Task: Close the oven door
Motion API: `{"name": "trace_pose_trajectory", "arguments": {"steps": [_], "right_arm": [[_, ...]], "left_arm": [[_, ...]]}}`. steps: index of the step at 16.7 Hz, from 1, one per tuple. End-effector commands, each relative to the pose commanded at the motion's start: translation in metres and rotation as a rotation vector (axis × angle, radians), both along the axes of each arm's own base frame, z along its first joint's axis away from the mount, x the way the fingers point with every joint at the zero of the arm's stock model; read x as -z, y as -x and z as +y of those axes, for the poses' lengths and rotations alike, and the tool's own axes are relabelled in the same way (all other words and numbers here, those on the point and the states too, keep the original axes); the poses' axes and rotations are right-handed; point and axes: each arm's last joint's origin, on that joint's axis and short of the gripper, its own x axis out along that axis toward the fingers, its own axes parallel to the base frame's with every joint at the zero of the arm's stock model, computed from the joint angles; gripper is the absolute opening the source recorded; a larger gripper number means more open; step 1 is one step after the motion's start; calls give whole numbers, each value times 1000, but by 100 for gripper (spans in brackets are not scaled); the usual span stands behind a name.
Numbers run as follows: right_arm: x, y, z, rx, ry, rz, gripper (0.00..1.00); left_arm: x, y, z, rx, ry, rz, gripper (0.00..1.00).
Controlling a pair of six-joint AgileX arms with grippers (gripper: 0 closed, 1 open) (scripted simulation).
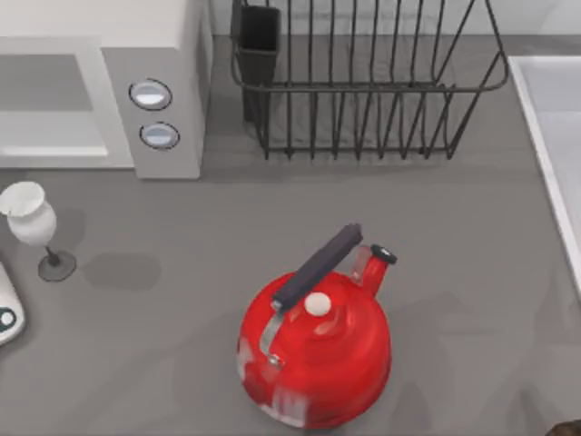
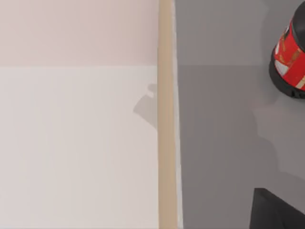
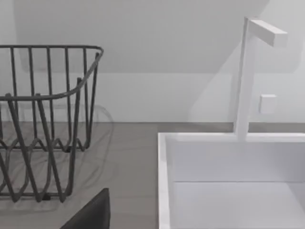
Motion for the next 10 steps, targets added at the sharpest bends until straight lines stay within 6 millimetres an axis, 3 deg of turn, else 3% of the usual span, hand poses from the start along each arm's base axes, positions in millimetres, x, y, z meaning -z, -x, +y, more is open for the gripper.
{"name": "trace_pose_trajectory", "arguments": {"steps": [3, 10], "right_arm": [[0, 0, 0, 0, 0, 0, 100], [0, 0, 0, 0, 0, 0, 100]], "left_arm": [[-2, -3, -12, 1, -3, 0, 0], [-1, 1, -92, 1, 1, 3, 0]]}}
